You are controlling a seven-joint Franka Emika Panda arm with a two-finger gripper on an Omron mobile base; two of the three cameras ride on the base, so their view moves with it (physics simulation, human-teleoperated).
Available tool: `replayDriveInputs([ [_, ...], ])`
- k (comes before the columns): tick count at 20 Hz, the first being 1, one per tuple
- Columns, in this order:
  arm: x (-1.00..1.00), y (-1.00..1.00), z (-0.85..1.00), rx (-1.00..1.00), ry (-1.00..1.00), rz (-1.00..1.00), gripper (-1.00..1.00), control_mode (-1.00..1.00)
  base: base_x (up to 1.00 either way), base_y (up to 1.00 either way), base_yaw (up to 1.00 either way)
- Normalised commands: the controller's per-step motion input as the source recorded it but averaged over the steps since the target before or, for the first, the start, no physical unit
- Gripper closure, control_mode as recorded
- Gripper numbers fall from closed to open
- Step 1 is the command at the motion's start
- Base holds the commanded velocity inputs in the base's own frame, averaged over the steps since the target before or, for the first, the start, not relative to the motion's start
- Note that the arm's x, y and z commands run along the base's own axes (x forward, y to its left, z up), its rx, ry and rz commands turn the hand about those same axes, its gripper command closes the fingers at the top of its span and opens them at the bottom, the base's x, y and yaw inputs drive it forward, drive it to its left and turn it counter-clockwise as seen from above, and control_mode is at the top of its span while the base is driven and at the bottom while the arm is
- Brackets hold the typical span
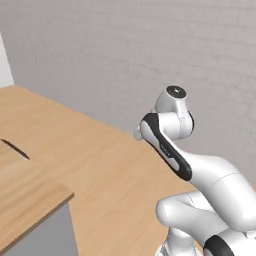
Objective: Take a straw from the drawer in front and place it inside the glass cup on the dining counter.
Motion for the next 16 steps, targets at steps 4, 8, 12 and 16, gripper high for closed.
replayDriveInputs([
  [4,0.0,0.0,0.0,0.0,0.0,0.0,1.0,1.0,1.0,-0.26,0.69],
  [8,0.0,0.0,0.0,0.0,0.0,0.0,1.0,1.0,0.98,-0.31,0.68],
  [12,0.0,0.0,0.0,0.0,0.0,0.0,1.0,1.0,0.83,-0.51,0.62],
  [16,0.0,0.0,0.0,0.0,0.0,0.0,1.0,1.0,0.76,-0.67,0.56],
])
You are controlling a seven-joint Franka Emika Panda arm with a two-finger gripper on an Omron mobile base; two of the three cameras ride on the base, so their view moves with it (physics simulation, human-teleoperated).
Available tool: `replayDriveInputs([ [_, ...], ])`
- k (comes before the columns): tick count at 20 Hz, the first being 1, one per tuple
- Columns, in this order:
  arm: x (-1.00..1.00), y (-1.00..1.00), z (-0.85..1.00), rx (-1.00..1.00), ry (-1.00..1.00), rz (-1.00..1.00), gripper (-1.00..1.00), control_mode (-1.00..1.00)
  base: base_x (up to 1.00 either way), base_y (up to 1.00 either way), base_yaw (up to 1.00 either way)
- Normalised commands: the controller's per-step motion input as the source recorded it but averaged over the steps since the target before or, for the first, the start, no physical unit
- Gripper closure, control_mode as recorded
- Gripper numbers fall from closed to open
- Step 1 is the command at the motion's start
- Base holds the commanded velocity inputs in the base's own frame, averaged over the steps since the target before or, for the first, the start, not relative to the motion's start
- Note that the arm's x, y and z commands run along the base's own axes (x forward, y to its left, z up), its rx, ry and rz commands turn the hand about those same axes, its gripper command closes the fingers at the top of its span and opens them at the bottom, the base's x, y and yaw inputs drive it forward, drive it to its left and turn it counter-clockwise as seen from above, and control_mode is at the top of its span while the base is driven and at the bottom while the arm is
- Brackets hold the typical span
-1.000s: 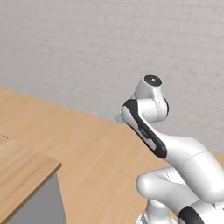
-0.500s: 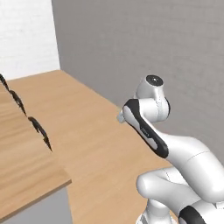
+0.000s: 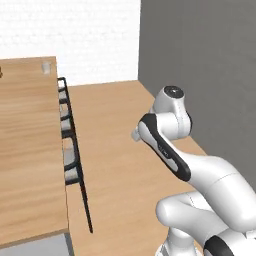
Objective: Take a straw from the drawer in front and place it inside the glass cup on the dining counter.
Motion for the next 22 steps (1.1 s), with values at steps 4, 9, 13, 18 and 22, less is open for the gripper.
replayDriveInputs([
  [4,0.0,0.0,0.0,0.0,0.0,0.0,1.0,1.0,0.79,-0.79,0.5],
  [9,0.0,0.0,0.0,0.0,0.0,0.0,1.0,1.0,0.8,-0.91,0.44],
  [13,0.0,0.0,0.0,0.0,0.0,0.0,1.0,1.0,0.84,-0.93,0.39],
  [18,0.0,0.0,0.0,0.0,0.0,0.0,1.0,1.0,0.9,-0.94,0.38],
  [22,0.0,0.0,0.0,0.0,0.0,0.0,1.0,1.0,1.0,-0.93,0.39],
])
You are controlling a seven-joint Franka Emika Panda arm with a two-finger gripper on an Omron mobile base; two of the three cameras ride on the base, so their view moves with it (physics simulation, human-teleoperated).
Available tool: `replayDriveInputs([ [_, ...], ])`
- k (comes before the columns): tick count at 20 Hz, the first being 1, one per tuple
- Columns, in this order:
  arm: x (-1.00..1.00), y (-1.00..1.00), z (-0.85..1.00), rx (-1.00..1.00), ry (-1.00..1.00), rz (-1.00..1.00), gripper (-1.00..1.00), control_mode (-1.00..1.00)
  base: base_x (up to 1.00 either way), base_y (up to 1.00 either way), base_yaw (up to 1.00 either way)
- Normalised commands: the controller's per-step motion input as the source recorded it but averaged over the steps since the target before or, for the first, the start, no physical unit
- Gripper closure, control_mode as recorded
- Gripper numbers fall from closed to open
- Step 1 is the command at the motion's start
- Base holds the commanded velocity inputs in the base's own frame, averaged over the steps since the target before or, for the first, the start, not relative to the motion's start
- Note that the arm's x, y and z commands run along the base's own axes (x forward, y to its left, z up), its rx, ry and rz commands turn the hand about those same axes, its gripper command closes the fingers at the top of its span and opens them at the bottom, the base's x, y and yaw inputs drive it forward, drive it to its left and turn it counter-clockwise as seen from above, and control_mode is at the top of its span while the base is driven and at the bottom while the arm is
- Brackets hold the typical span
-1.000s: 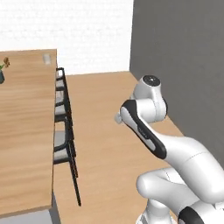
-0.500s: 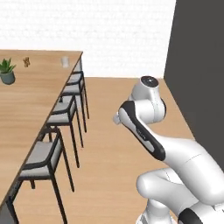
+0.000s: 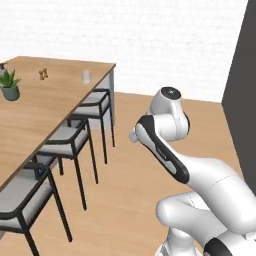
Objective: Take a straw from the drawer in front and place it inside the glass cup on the dining counter.
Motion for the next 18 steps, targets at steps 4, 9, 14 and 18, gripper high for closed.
replayDriveInputs([
  [4,0.0,0.0,0.0,0.0,0.0,0.0,1.0,1.0,1.0,-0.89,0.4],
  [9,0.0,0.0,0.0,0.0,0.0,0.0,1.0,1.0,1.0,-0.84,0.42],
  [14,0.0,0.0,0.0,0.0,0.0,0.0,1.0,1.0,0.99,-0.83,0.43],
  [18,0.0,0.0,0.0,0.0,0.0,0.0,1.0,1.0,0.96,-0.89,0.42],
])
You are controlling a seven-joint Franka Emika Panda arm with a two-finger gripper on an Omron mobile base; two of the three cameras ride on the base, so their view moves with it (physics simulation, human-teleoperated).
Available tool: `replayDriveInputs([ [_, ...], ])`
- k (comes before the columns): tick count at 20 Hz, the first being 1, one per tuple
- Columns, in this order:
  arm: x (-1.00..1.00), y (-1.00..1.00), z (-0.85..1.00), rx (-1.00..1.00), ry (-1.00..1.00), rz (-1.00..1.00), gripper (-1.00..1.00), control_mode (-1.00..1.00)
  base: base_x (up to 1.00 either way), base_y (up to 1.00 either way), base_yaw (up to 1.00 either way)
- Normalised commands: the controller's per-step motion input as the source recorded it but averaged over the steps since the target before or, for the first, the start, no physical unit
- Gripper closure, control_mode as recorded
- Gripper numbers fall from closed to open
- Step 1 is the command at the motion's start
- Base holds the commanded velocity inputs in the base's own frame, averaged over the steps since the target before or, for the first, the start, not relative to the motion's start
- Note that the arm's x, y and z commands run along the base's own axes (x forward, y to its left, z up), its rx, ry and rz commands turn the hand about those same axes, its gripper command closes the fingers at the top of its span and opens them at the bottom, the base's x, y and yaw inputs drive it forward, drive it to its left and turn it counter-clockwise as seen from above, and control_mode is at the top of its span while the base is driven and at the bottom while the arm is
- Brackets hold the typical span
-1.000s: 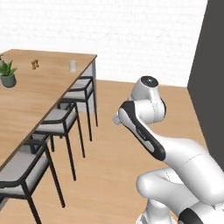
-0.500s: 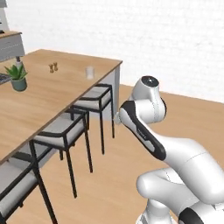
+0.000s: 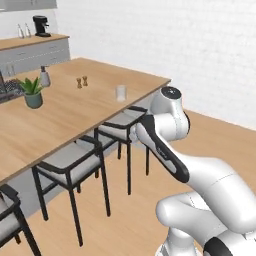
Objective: Take a straw from the drawer in front and place it inside the glass cup on the dining counter.
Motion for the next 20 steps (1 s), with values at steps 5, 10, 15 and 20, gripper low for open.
replayDriveInputs([
  [5,0.0,0.0,0.0,0.0,0.0,0.0,1.0,1.0,0.92,-0.97,0.39],
  [10,0.0,0.0,0.0,0.0,0.0,0.0,1.0,1.0,0.93,-0.87,0.43],
  [15,0.0,0.0,0.0,0.0,0.0,0.0,1.0,1.0,0.93,-0.73,0.48],
  [20,0.0,0.0,0.0,0.0,0.0,0.0,1.0,1.0,0.89,-0.74,0.47],
])
